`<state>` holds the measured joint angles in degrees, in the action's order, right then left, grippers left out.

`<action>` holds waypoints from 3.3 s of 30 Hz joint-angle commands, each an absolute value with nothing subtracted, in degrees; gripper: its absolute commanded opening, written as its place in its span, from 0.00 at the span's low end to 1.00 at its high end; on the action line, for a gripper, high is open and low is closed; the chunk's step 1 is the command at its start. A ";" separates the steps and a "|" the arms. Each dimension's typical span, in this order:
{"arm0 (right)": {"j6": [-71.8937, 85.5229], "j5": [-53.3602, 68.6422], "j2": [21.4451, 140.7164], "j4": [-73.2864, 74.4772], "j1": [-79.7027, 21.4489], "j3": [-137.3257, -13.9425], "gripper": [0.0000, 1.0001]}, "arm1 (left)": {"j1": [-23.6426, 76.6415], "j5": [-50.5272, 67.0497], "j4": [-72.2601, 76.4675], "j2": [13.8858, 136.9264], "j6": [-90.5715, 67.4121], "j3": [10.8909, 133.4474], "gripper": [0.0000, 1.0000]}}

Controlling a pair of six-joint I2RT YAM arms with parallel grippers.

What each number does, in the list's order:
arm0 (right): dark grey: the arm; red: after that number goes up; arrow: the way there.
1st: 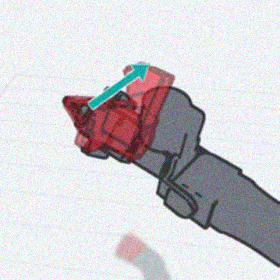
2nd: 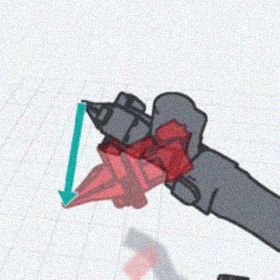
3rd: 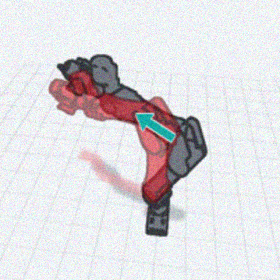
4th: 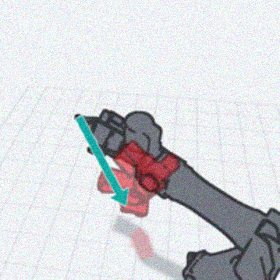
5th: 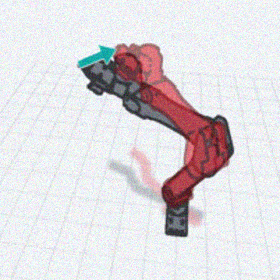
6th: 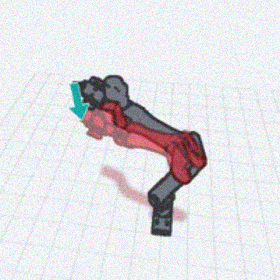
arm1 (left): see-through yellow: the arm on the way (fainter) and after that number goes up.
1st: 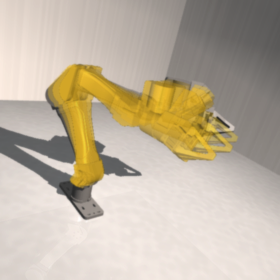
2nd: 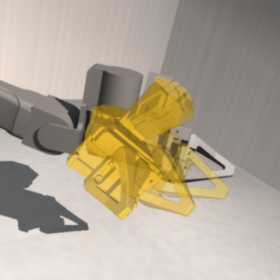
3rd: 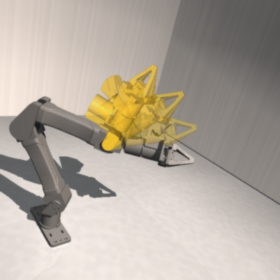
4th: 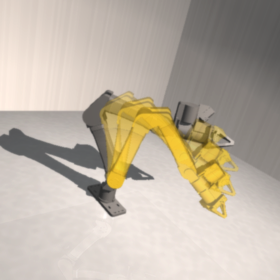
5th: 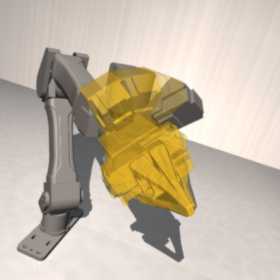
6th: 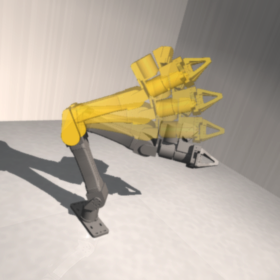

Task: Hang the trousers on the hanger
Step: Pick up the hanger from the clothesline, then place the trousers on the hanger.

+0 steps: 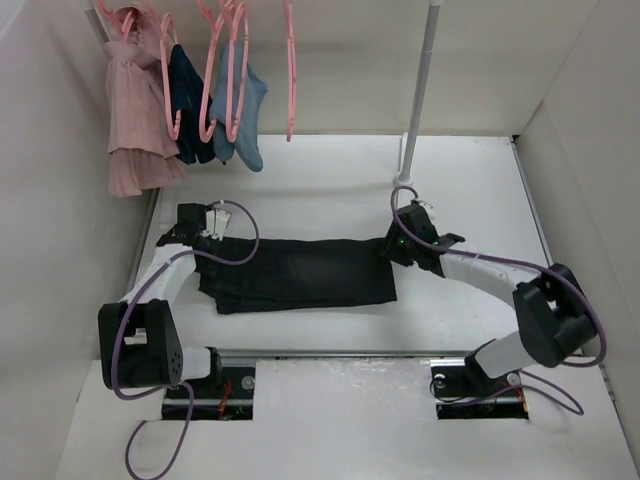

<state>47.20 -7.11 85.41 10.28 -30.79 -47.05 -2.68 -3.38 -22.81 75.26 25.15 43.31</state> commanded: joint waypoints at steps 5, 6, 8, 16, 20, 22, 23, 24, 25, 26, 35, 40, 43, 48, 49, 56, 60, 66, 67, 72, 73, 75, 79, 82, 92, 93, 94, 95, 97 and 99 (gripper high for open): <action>37.55 -24.31 76.74 24.24 -32.32 -54.12 1.00 | -0.79 -5.18 -29.78 70.66 25.48 49.48 0.44; 35.44 -25.91 75.86 27.13 -33.74 -59.45 1.00 | -0.79 -5.88 -30.40 69.88 26.01 49.48 0.44; 27.80 -29.07 74.53 29.17 -36.55 -66.06 1.00 | -0.79 -8.51 -30.94 69.26 26.71 49.48 0.44; 16.26 -10.61 78.66 24.10 -39.65 -103.32 1.00 | -0.26 -17.14 -35.50 67.07 27.51 50.01 0.45; 16.96 1.22 82.60 10.49 -38.23 -109.31 1.00 | 0.26 -15.92 -36.82 65.74 27.51 49.48 0.45; 17.67 3.15 88.66 10.46 -37.62 -114.49 1.00 | 0.26 -15.91 -36.83 65.21 26.81 49.48 0.45; 17.67 4.03 91.03 10.46 -37.62 -119.83 1.00 | 0.79 -15.91 -36.83 65.21 26.81 48.96 0.45; 17.67 5.09 95.67 10.46 -37.10 -122.23 1.00 | 0.79 -15.30 -36.83 65.21 26.20 48.96 0.45; 18.71 5.79 98.15 10.46 -37.09 -124.78 1.00 | 0.79 -15.29 -36.83 65.21 26.19 48.96 0.45; 19.33 7.71 100.52 10.46 -36.48 -127.33 1.00 | 0.79 -15.29 -36.83 65.21 26.19 48.43 0.45; 27.06 8.09 116.09 8.53 -35.42 -140.01 1.00 | 1.32 -14.68 -36.83 63.55 26.19 46.58 0.45; 29.00 11.93 119.70 5.02 -35.95 -140.01 0.92 | 1.32 -14.68 -36.30 63.54 26.19 45.35 0.45; 31.28 12.66 121.72 3.44 -35.95 -140.01 0.83 | 1.32 -14.68 -36.30 63.54 26.19 45.35 0.45; 35.15 14.50 122.87 -2.62 -35.33 -137.03 0.69 | 1.32 -14.68 -36.30 63.02 26.19 44.82 0.45; 35.68 15.11 123.48 -3.51 -35.33 -137.02 0.61 | 1.32 -14.68 -36.30 63.02 26.19 44.82 0.45; 40.07 16.87 125.94 -6.06 -34.81 -138.52 0.28 | 1.32 -14.68 -36.30 63.02 26.19 43.77 0.45; 42.10 19.24 125.95 -7.38 -34.28 -137.99 0.02 | 1.32 -14.68 -36.30 63.02 26.19 43.77 0.45; 42.10 18.46 120.17 -10.89 -35.41 -132.29 0.00 | 1.32 -14.68 -35.77 63.02 26.19 43.24 0.45; 41.58 17.85 118.93 -11.51 -35.42 -130.88 0.00 | 1.32 -14.16 -35.77 63.02 26.19 43.24 0.45; 36.84 9.33 110.49 -13.97 -39.36 -120.53 0.00 | 1.32 -9.85 -37.61 63.02 25.14 47.10 0.45; 34.74 8.27 108.04 -13.97 -39.98 -119.28 0.00 | 1.32 -8.71 -38.14 62.50 24.53 47.72 0.45; 32.44 4.77 105.66 -13.97 -41.65 -116.82 0.00 | 1.32 -4.16 -38.84 62.49 23.91 49.47 0.45; 30.94 2.11 99.59 -13.97 -43.06 -105.60 0.00 | 1.32 3.42 -38.85 60.56 23.91 50.71 0.42; 30.94 -1.21 94.06 -13.97 -44.90 -97.67 0.00 | 1.32 5.97 -36.84 57.67 23.38 50.02 0.42; 34.18 -11.23 74.19 -13.97 -51.23 -61.99 0.00 | 1.85 19.48 -34.80 38.16 30.05 48.86 0.51; 34.97 -11.86 72.96 -13.97 -52.55 -57.35 0.00 | 1.85 20.99 -34.80 37.01 31.45 50.35 0.53; 36.89 -12.39 70.95 -14.67 -53.17 -54.87 0.00 | 1.85 22.14 -34.80 36.31 31.46 51.41 0.55; 37.96 -13.61 69.36 -15.98 -54.57 -50.23 0.00 | 1.85 23.63 -35.33 36.30 31.46 54.03 0.56; 39.72 -15.28 69.35 -16.87 -56.33 -45.92 0.00 | 1.85 25.22 -36.12 37.34 29.64 57.46 0.59; 43.76 -18.18 68.47 -18.19 -57.82 -42.03 0.00 | 2.37 29.06 -37.17 41.91 28.22 62.81 0.60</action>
<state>38.41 -12.29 70.17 -11.84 -55.88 -45.65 1.54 21.63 -37.69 37.45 29.36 55.79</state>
